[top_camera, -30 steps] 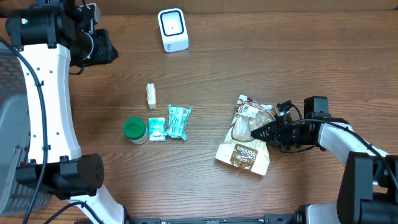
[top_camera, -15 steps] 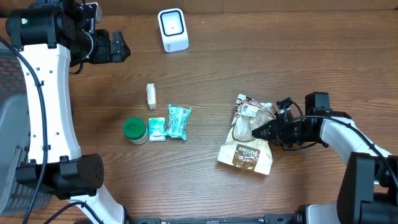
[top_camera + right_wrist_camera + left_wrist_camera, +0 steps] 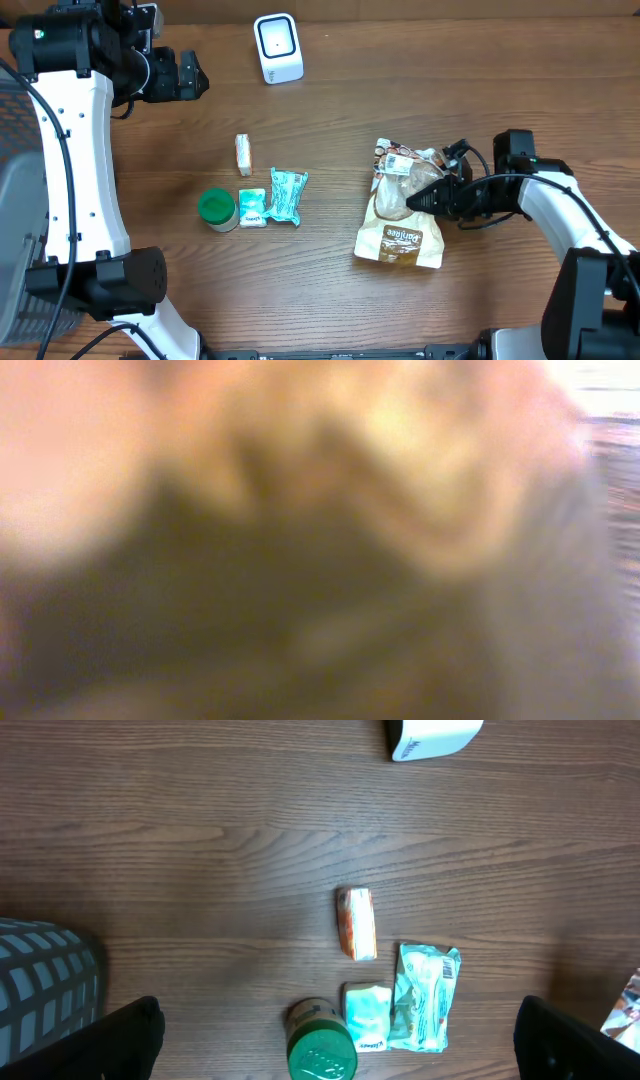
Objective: Scan the item barcode
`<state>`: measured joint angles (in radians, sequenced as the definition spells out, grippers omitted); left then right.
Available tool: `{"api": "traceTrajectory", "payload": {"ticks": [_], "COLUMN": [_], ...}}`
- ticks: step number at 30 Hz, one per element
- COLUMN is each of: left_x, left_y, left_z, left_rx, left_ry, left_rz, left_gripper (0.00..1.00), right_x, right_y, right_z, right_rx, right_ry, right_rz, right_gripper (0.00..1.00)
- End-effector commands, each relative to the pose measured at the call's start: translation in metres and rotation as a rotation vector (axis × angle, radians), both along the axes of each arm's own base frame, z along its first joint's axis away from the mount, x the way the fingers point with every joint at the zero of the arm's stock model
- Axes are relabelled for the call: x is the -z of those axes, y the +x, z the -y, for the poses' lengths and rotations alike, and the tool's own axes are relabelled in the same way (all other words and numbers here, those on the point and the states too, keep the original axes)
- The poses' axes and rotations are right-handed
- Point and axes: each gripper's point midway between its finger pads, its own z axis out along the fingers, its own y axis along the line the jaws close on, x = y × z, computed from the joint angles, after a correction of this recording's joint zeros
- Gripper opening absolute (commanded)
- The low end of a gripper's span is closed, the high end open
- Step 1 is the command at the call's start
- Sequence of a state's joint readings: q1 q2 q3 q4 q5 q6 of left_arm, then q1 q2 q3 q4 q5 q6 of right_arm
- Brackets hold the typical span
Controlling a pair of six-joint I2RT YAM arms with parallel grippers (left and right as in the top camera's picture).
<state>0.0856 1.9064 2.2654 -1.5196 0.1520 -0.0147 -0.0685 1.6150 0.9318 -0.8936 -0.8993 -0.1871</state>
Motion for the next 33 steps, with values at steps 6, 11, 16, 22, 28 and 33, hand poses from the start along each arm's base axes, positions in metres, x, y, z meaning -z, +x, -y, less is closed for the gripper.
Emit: {"api": "traceTrajectory", "payload": {"ticks": [6,11,16,22,28,33], "left_x": [-0.012,-0.012,-0.012,-0.012,-0.012,-0.012], "left_y": [-0.002,-0.002,-0.002,-0.002,-0.002,-0.002], "left_z": [0.000,-0.001,-0.001,-0.001,-0.001,0.000], "left_rx": [0.022,0.022,0.022,0.022,0.022,0.022], "left_ry": [0.020,0.020,0.020,0.020,0.020,0.020], "left_rz": [0.039,0.039,0.039,0.039,0.039,0.039], "left_gripper": [1.00,1.00,1.00,1.00,1.00,0.99], "right_x": [-0.054,-0.095,-0.116,-0.121,-0.130,-0.132], "right_y": [0.008,0.017,0.021,0.021,0.020,0.020], "right_z": [-0.046,-0.054,-0.055,-0.057,-0.062,-0.062], "right_rx": [-0.162,-0.178,-0.180,-0.189,-0.220,-0.221], "right_ry": [0.048,0.100,0.101,0.127,0.182,0.190], "right_rz": [0.125,0.163,0.181,0.192,0.240,0.241], "right_gripper": [0.04,0.04,0.04,0.04,0.04,0.04]}}
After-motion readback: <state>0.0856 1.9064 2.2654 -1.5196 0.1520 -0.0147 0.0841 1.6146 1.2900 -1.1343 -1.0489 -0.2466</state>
